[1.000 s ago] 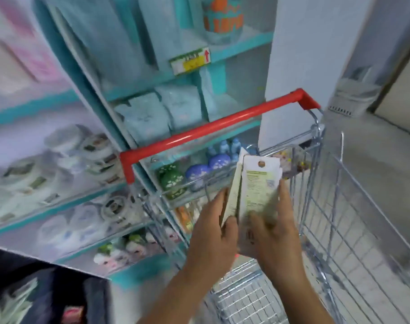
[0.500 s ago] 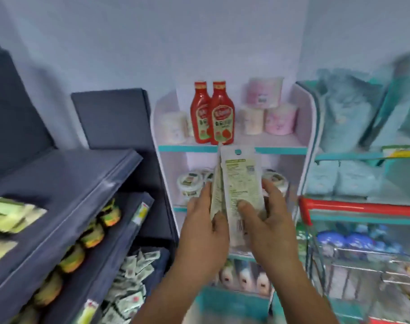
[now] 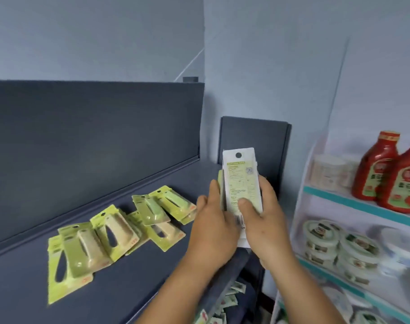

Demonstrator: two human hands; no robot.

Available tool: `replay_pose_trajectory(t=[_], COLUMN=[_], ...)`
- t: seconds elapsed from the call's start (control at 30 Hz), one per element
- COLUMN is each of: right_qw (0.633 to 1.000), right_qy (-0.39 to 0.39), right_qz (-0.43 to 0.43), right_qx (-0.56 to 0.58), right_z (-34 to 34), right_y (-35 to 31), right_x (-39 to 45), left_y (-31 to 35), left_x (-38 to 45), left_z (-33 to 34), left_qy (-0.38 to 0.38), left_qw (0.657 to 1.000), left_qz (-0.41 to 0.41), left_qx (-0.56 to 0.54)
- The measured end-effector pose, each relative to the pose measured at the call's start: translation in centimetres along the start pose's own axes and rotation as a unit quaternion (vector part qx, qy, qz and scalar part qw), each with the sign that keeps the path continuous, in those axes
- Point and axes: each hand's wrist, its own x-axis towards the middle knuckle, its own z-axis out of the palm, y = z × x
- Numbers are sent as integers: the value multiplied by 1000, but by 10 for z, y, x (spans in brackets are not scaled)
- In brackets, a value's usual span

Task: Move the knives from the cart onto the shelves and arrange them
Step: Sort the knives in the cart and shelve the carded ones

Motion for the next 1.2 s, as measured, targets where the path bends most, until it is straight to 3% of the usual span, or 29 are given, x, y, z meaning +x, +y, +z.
replay_pose_trajectory(t=[0.1, 0.23, 0.3, 0.5, 0.6, 0.7, 0.8, 0.93, 1.2], right_qw=[999, 990, 982, 935, 883, 841, 799, 758, 766], right_qy=[-51, -134, -176, -257, -272, -290, -353, -459, -449], right_qz=[-8, -31, -40, -75, -118, -146, -155, -86, -79], right_qx=[3, -13, -49, -233, -363, -433, -462, -456, -453], right_z=[27, 53, 60, 75, 85, 96, 106, 116, 117], right_y=[1, 2, 4, 27, 40, 58, 74, 76, 68], right_x=[24, 55, 72, 123, 137, 143, 147, 154, 150], left_y=[-7, -16, -24, -39, -51, -64, -73, -85, -87], left_x=[14, 38, 52, 76, 82, 83, 87, 91, 89], left_z=[-18, -31, -35, -25, -16, -8, -2, -1, -8], left_qy=[37, 75, 87, 44, 3, -31, -25, 9, 41], left_qw=[999, 992, 978, 867, 823, 800, 813, 852, 867], left_qz=[0, -65, -102, -208, -235, -245, -253, -274, -250], left_qx=[32, 84, 163, 451, 518, 547, 524, 446, 430])
